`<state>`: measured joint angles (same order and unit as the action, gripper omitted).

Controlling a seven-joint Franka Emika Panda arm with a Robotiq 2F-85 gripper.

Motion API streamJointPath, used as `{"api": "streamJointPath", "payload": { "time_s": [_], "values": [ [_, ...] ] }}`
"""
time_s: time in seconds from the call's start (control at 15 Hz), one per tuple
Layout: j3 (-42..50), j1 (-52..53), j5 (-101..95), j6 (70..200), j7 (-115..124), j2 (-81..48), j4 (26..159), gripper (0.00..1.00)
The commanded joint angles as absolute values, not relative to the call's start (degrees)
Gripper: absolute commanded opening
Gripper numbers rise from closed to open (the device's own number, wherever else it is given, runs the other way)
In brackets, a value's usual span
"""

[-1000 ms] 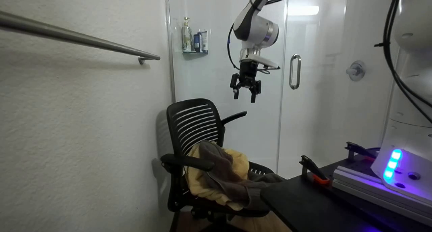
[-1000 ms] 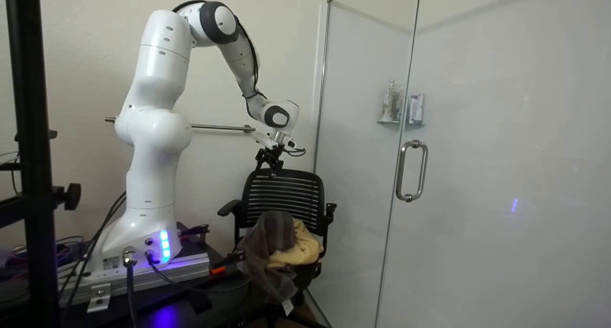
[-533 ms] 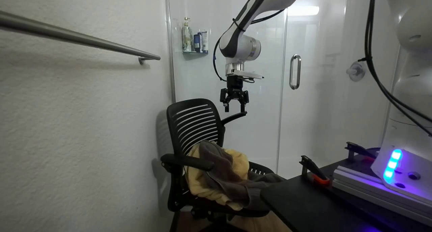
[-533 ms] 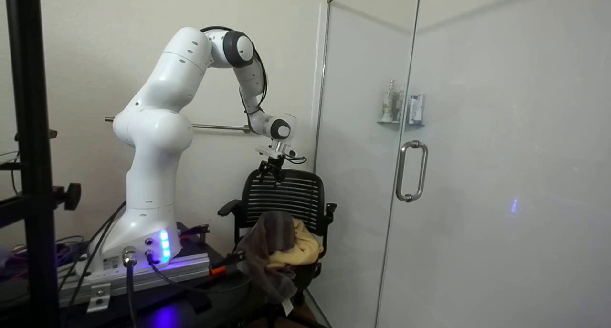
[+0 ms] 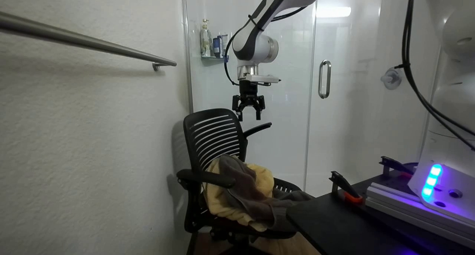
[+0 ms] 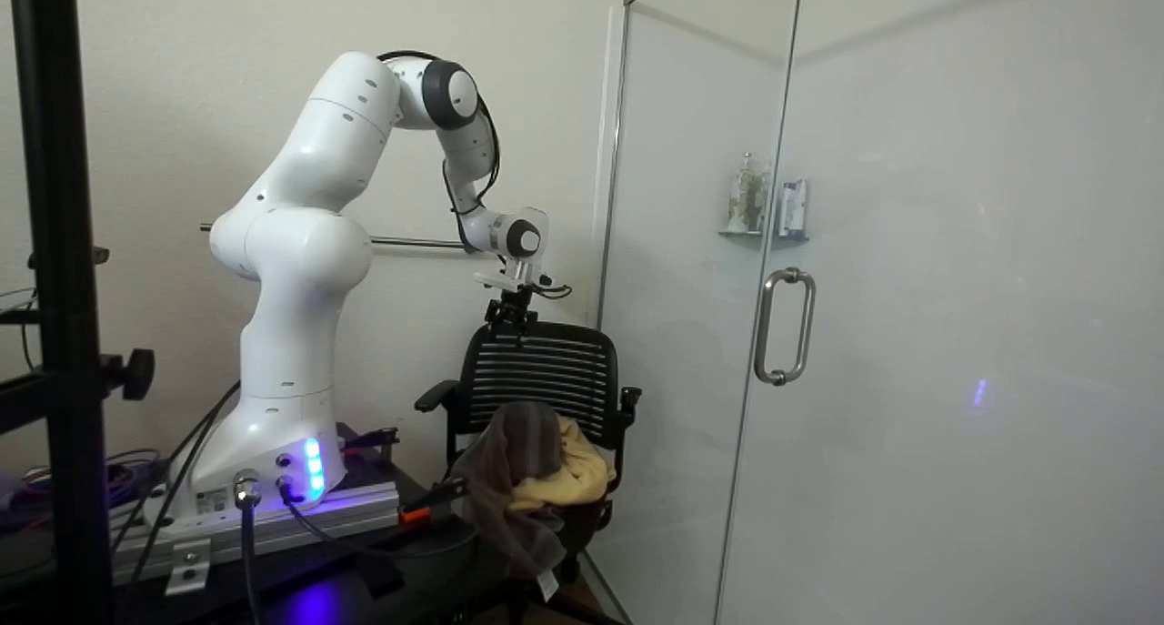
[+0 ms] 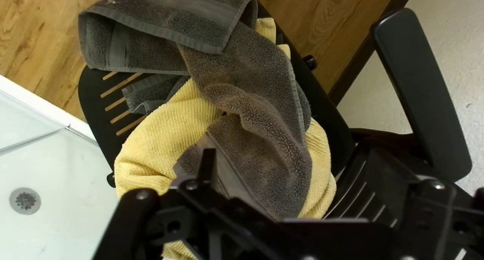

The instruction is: Hang the cloth on the back of the chair

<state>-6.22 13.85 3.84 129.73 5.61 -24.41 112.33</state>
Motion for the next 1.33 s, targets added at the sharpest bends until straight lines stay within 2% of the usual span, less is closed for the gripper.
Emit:
{"api": "streamJointPath", "payload": {
  "time_s": [0.0,0.53,0.8,1.27],
  "values": [
    [-6.33,13.43,2.41,127.61,7.15,-27.76,109.69,1.00],
    [-2.91,21.86,-8.61,127.17,20.94,-40.41,101.31,1.00],
    [-0.42,26.78,-9.61,125.26,34.02,-39.42,103.45,1.00],
    [-0.19,28.37,-14.32,127.79,34.38,-39.65,103.20,1.00]
  ]
}}
